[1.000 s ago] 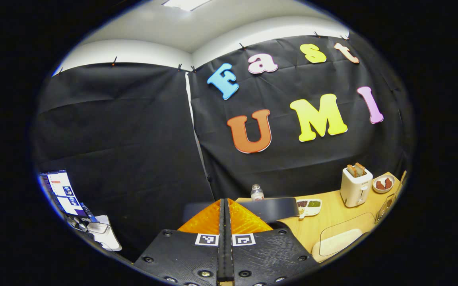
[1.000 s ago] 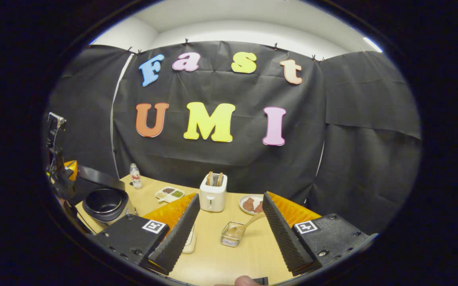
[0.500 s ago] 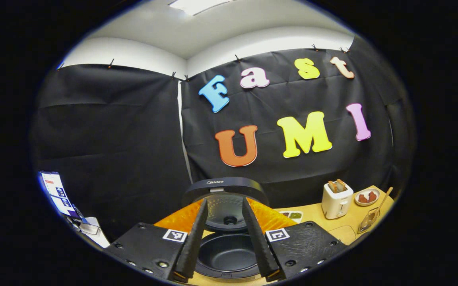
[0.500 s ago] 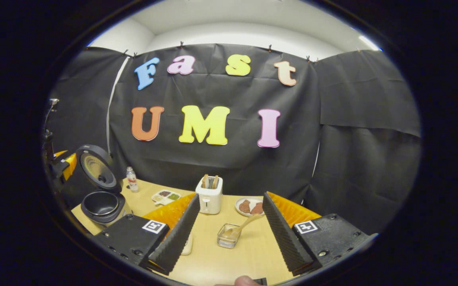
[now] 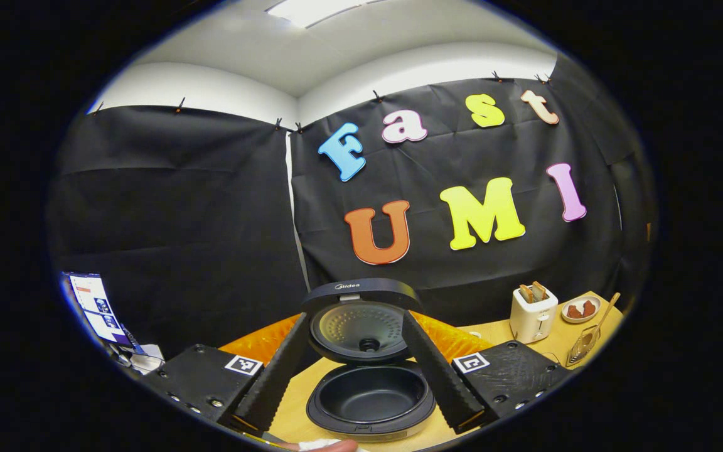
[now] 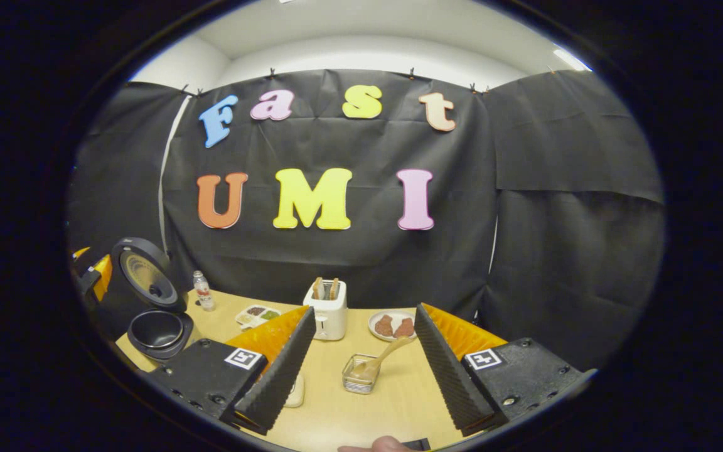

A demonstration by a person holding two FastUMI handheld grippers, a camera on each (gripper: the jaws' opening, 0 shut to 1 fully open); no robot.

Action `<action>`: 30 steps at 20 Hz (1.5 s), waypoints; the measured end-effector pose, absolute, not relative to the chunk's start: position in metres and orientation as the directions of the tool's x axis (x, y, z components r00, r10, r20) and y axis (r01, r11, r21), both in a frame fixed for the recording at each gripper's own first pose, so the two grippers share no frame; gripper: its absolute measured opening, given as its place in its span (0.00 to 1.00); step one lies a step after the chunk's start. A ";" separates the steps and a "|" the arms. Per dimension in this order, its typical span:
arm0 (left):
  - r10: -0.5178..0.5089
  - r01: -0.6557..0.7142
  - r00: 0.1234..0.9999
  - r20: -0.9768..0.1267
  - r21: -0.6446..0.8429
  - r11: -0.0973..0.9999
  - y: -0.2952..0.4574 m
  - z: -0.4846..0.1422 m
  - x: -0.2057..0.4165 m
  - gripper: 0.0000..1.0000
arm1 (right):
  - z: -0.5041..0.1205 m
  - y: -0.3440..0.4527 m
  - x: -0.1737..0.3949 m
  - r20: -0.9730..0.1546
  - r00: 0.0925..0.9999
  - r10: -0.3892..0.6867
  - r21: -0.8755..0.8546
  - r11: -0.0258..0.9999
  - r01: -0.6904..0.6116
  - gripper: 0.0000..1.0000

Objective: Close the left gripper, press the button to open the rice cooker; take a wooden spoon from the chopstick holder with the right hand, scoop a spoonful of rice and pour it into the rice cooker, then put the wooden spoon back into the chopstick holder.

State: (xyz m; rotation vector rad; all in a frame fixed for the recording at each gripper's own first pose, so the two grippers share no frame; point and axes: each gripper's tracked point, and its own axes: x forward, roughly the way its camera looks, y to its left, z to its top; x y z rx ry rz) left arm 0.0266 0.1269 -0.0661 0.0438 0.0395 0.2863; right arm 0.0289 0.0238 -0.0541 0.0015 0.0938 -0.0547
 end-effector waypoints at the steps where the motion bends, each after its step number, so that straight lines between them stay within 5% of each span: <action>1: 0.282 -0.280 0.959 -0.037 0.049 0.959 0.127 -0.069 0.026 0.95 | -0.060 0.020 0.035 -0.103 0.993 -0.066 0.000 0.998 0.066 1.00; 19: 0.209 -0.199 0.975 -0.076 0.119 0.973 0.088 -0.086 0.029 0.95 | -0.294 -0.041 0.242 -0.371 0.921 -0.118 0.235 0.948 0.216 0.98; 29: 0.191 -0.172 0.972 -0.138 0.137 0.976 0.068 -0.113 0.038 0.95 | -0.316 -0.049 0.295 -0.397 0.912 -0.101 0.280 0.933 0.225 0.96; 30: 0.191 -0.173 0.973 -0.132 0.138 0.975 0.067 -0.112 0.038 0.95 | -0.315 -0.049 0.294 -0.390 0.917 -0.086 0.289 0.934 0.211 0.86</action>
